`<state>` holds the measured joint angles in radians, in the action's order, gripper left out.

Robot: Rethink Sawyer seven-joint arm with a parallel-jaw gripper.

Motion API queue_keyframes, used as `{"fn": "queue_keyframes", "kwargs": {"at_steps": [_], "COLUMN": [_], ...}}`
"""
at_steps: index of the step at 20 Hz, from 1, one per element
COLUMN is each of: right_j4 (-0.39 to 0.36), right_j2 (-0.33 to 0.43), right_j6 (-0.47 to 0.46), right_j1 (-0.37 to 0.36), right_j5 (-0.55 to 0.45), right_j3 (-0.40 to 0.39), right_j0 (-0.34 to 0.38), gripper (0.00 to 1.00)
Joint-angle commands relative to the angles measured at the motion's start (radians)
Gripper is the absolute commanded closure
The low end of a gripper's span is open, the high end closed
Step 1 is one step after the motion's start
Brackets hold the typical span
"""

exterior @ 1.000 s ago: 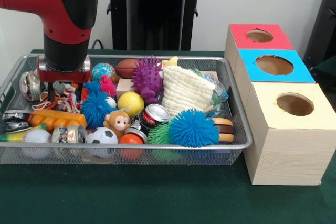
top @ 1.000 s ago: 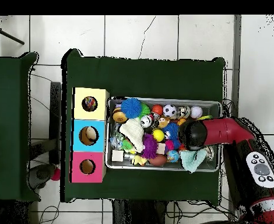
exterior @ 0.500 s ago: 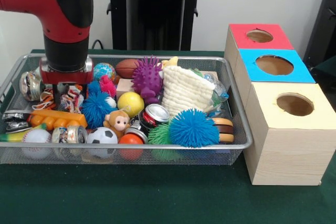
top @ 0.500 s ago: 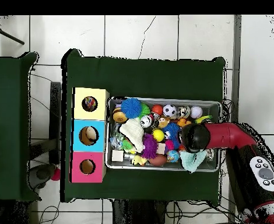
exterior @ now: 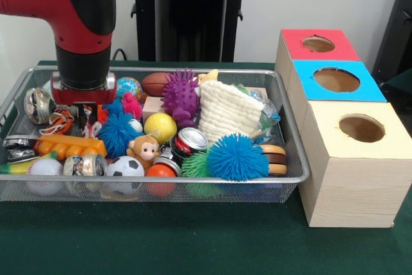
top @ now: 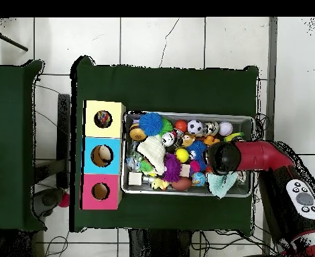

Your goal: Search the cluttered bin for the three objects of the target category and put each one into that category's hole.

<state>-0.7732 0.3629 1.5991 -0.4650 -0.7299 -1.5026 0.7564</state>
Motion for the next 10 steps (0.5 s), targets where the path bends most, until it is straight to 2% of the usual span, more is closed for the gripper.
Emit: {"fn": "queue_keyframes", "kwargs": {"at_steps": [1,6,10], "right_j4": [0.052,0.12,0.271], "right_j2": [0.08,0.102,0.163], "right_j6": [-0.07,-0.09,-0.065], "right_j1": [-0.01,-0.061,-0.092], "right_j5": [0.011,-0.07,-0.156], "right_j3": [-0.072,-0.089,-0.119], "right_j0": [-0.016,-0.027,-0.014], "gripper": [1.0,1.0,1.0]}}
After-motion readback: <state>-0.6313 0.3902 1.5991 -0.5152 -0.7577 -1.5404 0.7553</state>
